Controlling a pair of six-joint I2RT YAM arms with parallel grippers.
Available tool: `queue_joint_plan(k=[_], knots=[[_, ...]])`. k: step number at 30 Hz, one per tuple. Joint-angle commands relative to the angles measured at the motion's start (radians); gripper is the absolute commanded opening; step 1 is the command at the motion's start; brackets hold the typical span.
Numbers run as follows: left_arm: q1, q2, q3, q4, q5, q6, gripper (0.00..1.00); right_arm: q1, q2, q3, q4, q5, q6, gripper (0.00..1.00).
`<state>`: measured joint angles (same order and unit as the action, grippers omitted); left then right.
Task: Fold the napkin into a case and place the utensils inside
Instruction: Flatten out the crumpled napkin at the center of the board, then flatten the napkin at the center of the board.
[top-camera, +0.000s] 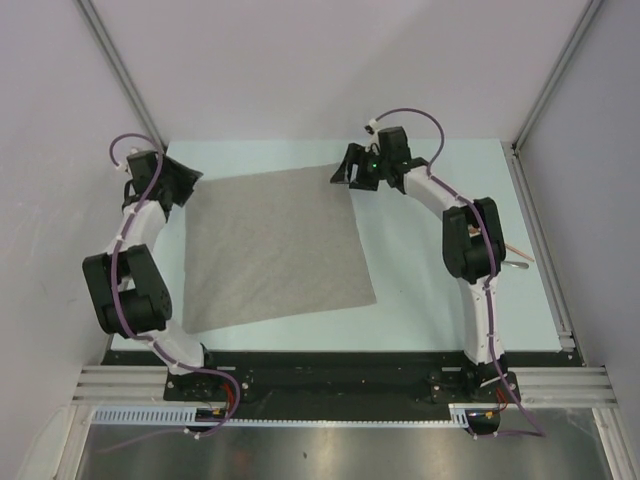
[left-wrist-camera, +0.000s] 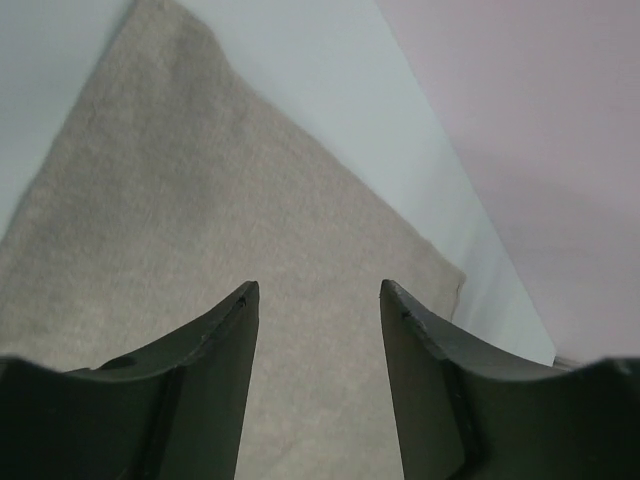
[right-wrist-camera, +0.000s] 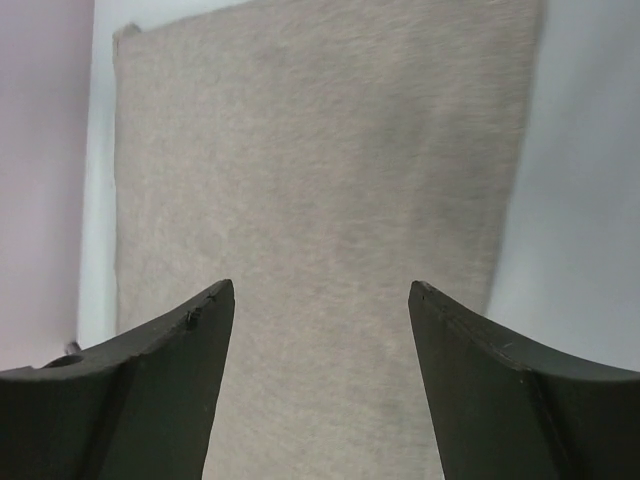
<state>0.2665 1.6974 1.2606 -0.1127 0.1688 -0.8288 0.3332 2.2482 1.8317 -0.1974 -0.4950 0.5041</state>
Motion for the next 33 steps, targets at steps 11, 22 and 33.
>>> queue_joint_plan(k=[11,22,33], knots=[[-0.035,0.128,-0.169,-0.172,0.154,0.070,0.54,0.239,-0.165,-0.181,-0.156,0.375,-0.205,0.64],[-0.010,0.338,0.123,-0.398,0.017,0.204,0.57,0.263,-0.266,-0.313,-0.195,0.486,-0.248,0.68],[-0.012,0.186,0.152,-0.499,-0.023,0.255,0.64,0.314,-0.361,-0.311,-0.381,0.656,-0.150,0.95]])
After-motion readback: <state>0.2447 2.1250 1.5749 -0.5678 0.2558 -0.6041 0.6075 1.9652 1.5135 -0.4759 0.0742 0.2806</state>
